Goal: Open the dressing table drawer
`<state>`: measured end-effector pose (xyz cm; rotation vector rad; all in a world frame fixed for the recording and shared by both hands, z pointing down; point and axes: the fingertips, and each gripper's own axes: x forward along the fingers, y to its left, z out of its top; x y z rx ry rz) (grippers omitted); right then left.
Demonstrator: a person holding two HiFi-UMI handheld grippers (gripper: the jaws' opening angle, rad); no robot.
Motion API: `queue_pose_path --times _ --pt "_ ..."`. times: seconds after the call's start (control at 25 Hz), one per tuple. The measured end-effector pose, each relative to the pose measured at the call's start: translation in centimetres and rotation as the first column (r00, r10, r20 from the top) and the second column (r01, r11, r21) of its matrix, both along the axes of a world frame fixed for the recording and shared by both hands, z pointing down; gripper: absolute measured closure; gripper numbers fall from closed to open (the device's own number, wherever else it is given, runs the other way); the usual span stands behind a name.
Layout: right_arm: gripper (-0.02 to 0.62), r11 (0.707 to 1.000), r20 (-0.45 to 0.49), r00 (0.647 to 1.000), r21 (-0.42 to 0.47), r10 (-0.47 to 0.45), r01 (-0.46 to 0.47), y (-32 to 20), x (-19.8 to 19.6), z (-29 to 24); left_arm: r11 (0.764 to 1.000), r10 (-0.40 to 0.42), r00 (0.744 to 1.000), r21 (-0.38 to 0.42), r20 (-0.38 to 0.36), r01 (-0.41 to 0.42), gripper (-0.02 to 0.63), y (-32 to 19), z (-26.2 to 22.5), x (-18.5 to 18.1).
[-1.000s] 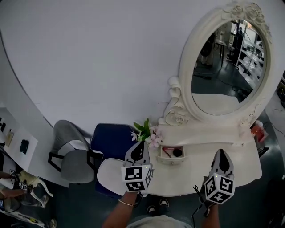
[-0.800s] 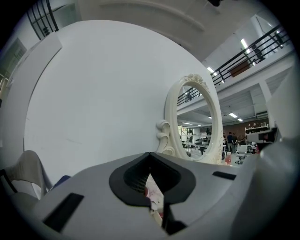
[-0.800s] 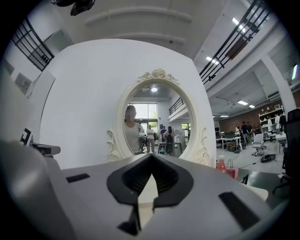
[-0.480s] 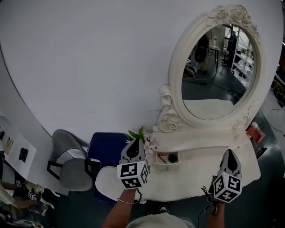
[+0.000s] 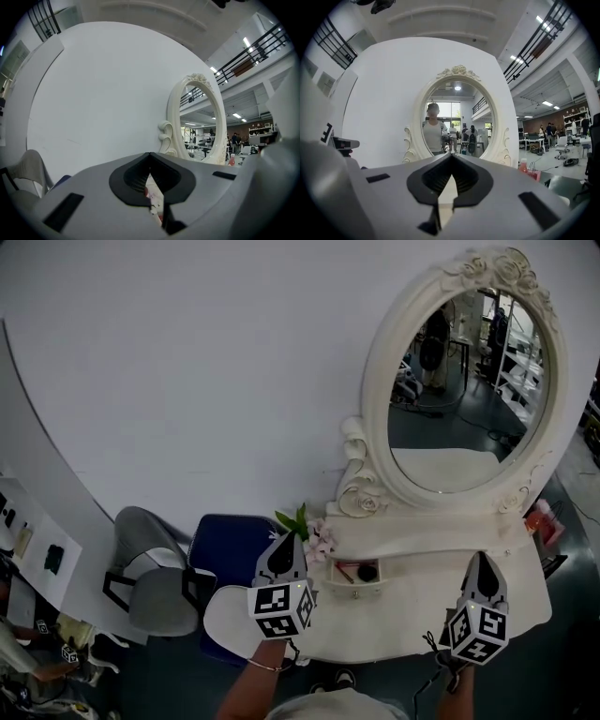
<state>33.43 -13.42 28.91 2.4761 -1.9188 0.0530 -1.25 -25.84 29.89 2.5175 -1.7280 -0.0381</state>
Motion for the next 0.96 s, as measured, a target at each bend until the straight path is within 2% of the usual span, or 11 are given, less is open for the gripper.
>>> queue_pose_path --times 0.28,0.96 --pt "0.592 1.0 -0.003 1.0 -0.03 -0.003 0.003 -0.2 -0.1 0.5 1.0 -0.012 1.0 -0.008 0.007 0.012 0.599 0.4 0.2 -0.6" --pt "0.592 0.999 0.013 1.0 -0.035 -0.012 0.012 0.3 -1.0 1.0 0.999 -0.019 1.0 -0.029 0.015 0.019 0.6 1.4 1.0 -1.3"
